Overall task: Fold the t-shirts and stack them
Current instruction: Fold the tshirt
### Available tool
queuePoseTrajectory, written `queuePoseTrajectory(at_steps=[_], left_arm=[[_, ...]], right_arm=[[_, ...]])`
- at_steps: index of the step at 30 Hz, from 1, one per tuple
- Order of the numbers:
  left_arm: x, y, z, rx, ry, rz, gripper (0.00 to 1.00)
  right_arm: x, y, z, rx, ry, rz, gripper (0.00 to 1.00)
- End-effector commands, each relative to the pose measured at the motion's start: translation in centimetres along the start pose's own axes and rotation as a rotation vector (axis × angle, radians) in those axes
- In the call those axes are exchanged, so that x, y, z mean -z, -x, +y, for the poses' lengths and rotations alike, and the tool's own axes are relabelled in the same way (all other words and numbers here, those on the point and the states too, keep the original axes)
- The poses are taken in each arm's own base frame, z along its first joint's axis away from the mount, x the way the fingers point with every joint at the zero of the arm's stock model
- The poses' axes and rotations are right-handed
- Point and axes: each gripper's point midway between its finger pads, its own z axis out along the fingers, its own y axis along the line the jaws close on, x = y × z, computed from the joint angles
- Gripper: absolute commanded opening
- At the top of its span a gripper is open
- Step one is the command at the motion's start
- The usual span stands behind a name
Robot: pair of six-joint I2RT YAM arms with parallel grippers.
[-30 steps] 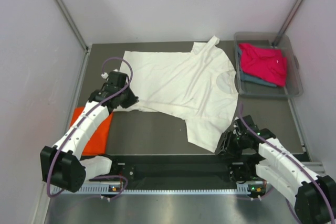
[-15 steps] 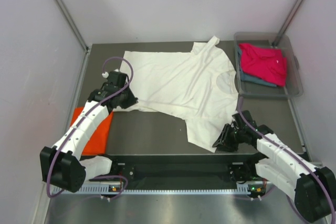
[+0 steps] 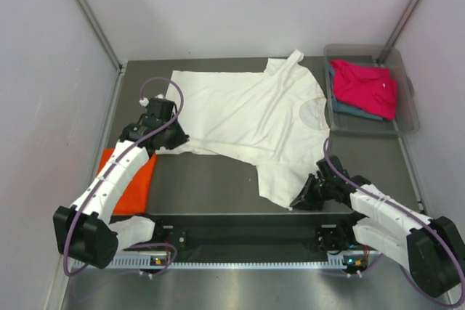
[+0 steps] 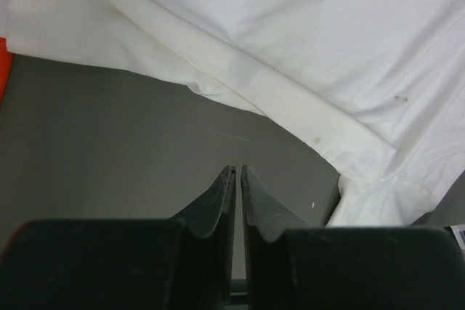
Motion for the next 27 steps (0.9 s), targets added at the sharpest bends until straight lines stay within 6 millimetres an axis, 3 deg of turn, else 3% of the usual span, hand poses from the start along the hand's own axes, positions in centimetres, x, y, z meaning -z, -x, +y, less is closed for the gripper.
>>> queuePoseTrajectory(at_steps=[1,4,6,7,9,11,13,17,22,27], left_arm=[[1.2,1.9,-0.4,-0.010,0.005,-0.065,0.16],[0.8,2.1,0.3,-0.003,0.062,-0.061,0.28],[0.4,2.0,1.0,0.012,0.111,-0.050,0.28],[0.2,2.0,1.2,0.024,0.131,-0.048,0.26],[-0.5,2.0,1.8,0.083,0.178,-0.050,0.18],[-0.7,2.2,2.3,0.138,0.214,-0.070,0.16],[-1.0,2.0,3.7,0.205,0.280,-0.069,0.14],[-1.6,1.9,4.2,0.363,0.297,-0.095,0.18],[-3.7,3.1,4.9,0.419,0.327,-0.114,0.20],[-6.9,4.5,6.8,0.456,0.423,-0.089,0.16]], right_arm=[[-0.4,0.6,-2.0,-0.027,-0.093,-0.059,0.04],[0.8,1.6,-2.5,-0.020,-0.157,-0.128,0.00],[2.9,2.2,-2.2,0.010,-0.199,-0.176,0.00],[3.8,3.2,-2.4,0.024,-0.230,-0.236,0.00],[7.5,4.6,-1.9,0.075,-0.269,-0.349,0.00],[8.6,4.9,-2.2,0.090,-0.297,-0.377,0.00],[8.9,4.8,-2.5,0.070,-0.296,-0.385,0.00],[9.9,5.3,-2.2,0.048,-0.291,-0.413,0.00],[12.3,7.4,0.1,0.072,-0.194,-0.547,0.00],[10.5,7.2,0.0,0.096,-0.187,-0.476,0.00]])
